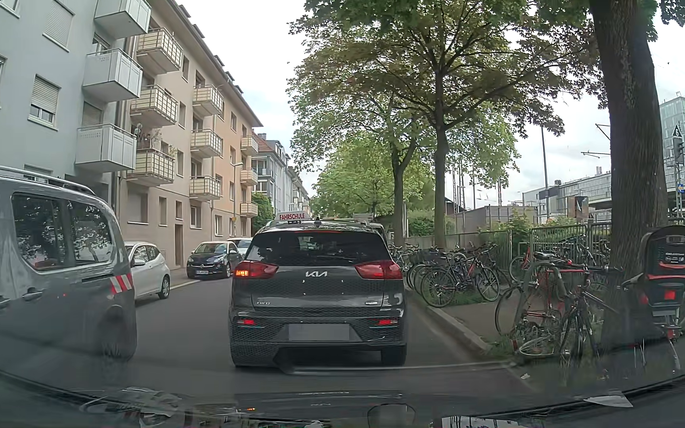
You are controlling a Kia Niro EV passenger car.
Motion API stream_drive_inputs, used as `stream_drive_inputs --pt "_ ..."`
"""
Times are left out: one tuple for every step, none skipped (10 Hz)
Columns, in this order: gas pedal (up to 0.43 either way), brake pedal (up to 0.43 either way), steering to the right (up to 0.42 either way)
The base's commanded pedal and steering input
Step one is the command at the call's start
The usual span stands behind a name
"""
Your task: Follow the waypoints while adhering to traffic rules and regulations
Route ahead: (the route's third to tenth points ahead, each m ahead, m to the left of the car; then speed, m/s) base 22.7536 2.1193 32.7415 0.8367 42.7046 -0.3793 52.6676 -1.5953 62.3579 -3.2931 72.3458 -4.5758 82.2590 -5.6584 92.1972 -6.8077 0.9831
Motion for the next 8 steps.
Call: stream_drive_inputs --pt "0.0 0.0 -0.137" --pt "0.0 0.0 -0.114" --pt "0.0 0.0 -0.094" --pt "0.0 0.0 -0.079" --pt "0.0 0.0 -0.058" --pt "0.0 0.0 -0.04" --pt "0.0 0.0 -0.025" --pt "0.0 0.0 -0.013"
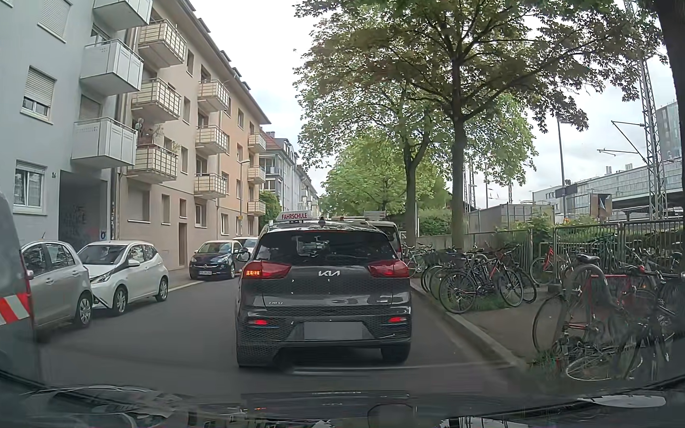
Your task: Follow the waypoints while adhering to traffic rules and regulations
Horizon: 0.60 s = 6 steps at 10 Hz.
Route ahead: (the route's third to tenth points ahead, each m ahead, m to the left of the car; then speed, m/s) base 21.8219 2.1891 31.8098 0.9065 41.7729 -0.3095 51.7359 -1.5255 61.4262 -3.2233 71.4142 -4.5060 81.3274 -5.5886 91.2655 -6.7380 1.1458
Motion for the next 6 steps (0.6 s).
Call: stream_drive_inputs --pt "0.0 0.0 -0.003" --pt "0.0 0.0 0.006" --pt "0.0 0.0 0.013" --pt "0.0 0.0 0.023" --pt "0.0 0.0 0.031" --pt "0.0 0.012 0.033"
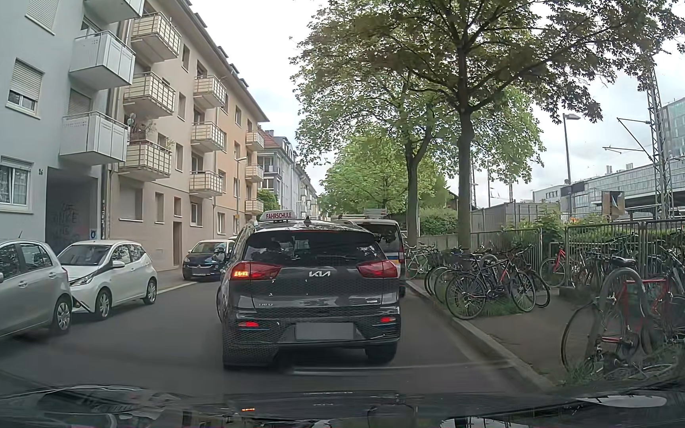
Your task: Follow the waypoints while adhering to traffic rules and regulations
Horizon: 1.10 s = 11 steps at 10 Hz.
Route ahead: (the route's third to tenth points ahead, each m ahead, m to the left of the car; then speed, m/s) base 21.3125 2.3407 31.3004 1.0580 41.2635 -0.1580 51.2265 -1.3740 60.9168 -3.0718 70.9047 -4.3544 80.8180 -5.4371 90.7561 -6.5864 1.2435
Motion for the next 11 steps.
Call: stream_drive_inputs --pt "0.0 0.067 0.033" --pt "0.0 0.11 0.033" --pt "0.0 0.152 0.033" --pt "0.0 0.165 0.033" --pt "0.0 0.165 0.033" --pt "0.0 0.152 0.033" --pt "0.0 0.116 0.033" --pt "0.0 0.067 0.03" --pt "0.0 0.012 0.019" --pt "0.0 0.0 0.014" --pt "0.0 0.0 0.013"
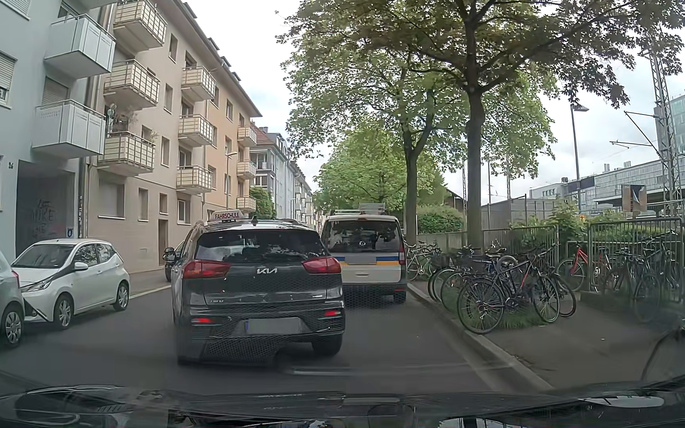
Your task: Follow the waypoints while adhering to traffic rules and regulations
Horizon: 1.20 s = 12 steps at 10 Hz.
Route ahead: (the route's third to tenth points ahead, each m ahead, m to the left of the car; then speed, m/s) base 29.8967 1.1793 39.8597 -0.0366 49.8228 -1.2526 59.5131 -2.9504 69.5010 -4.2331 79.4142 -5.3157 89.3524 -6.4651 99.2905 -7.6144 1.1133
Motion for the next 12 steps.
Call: stream_drive_inputs --pt "0.0 0.0 0.003" --pt "0.0 0.0 -0.02" --pt "0.0 0.0 -0.036" --pt "0.0 0.0 -0.053" --pt "0.0 0.0 -0.068" --pt "0.0 0.0 -0.085" --pt "0.0 0.0 -0.11" --pt "0.0 0.0 -0.143" --pt "0.008 0.0 -0.175" --pt "0.008 0.0 -0.197" --pt "0.039 0.0 -0.229" --pt "0.059 0.0 -0.258"
